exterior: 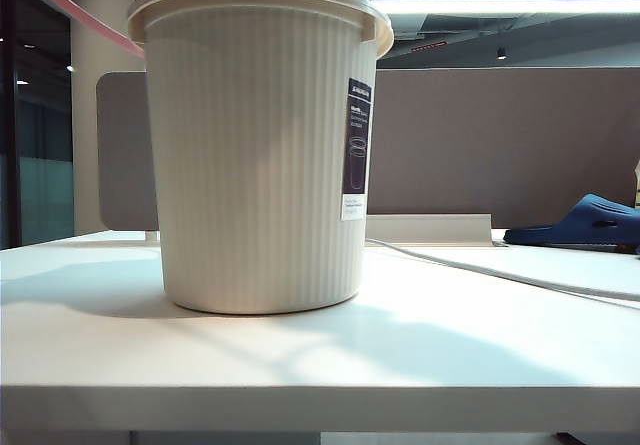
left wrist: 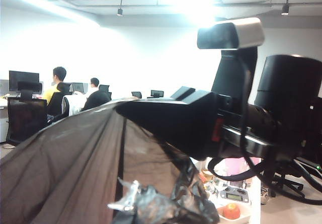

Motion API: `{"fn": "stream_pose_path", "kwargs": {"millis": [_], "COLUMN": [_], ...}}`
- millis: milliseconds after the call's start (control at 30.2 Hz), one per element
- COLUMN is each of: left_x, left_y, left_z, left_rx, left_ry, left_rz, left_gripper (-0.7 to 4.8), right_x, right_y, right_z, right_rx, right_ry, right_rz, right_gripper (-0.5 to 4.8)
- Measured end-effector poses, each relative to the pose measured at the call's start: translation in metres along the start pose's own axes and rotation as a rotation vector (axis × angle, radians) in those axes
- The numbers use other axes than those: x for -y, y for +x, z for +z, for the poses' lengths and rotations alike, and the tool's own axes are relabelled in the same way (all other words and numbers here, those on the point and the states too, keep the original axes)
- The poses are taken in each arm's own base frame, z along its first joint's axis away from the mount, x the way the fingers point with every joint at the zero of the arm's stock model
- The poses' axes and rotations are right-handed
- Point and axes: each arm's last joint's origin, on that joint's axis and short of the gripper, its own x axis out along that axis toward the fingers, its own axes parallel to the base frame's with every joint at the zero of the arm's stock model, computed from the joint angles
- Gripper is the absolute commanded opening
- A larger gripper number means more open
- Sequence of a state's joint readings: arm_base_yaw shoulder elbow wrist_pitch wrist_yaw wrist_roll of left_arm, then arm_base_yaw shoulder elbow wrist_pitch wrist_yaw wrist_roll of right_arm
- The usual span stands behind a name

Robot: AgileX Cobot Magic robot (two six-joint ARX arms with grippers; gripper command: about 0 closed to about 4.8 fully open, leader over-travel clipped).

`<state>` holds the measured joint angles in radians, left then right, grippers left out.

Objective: Open the ring lid of the trash can, pull out the black garbage bag inside, and place it on the table.

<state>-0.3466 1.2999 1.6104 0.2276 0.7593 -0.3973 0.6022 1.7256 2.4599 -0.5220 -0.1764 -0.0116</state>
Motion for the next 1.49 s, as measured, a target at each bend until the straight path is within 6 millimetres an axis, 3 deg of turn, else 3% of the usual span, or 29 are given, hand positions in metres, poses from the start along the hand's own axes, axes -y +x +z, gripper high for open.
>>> {"fn": "stream_pose_path", "kwargs": {"millis": [530, 1226, 1259, 1293, 1326, 1491], "left_x": [0.017, 0.04, 0.044, 0.046, 0.048, 0.053], "left_y": [-0.002, 0.006, 0.007, 0.006, 0.004, 0.001], "left_z": [0.034, 0.045, 0.046, 0.048, 0.051, 0.052], "left_rx": [0.067, 0.132, 0.136, 0.138, 0.144, 0.123], "left_ry": [-0.028, -0.13, -0.132, -0.128, -0.125, -0.141], "left_rz": [-0.062, -0.198, -0.215, -0.22, -0.223, -0.233], "left_gripper": [-0.06, 0.0, 0.08, 0.67, 0.84, 1.13], "right_x": [-0.005, -0.013, -0.013, -0.013, -0.013, -0.015], "right_y": [-0.024, -0.065, -0.066, -0.067, -0.069, -0.077], "right_z": [0.034, 0.069, 0.07, 0.07, 0.071, 0.076], "right_rx": [0.124, 0.244, 0.247, 0.248, 0.251, 0.261], "right_ry": [0.033, 0.06, 0.059, 0.059, 0.059, 0.059], "right_rz": [0.041, 0.075, 0.074, 0.074, 0.074, 0.081], "right_gripper": [-0.05, -0.05, -0.05, -0.05, -0.05, -0.05]}}
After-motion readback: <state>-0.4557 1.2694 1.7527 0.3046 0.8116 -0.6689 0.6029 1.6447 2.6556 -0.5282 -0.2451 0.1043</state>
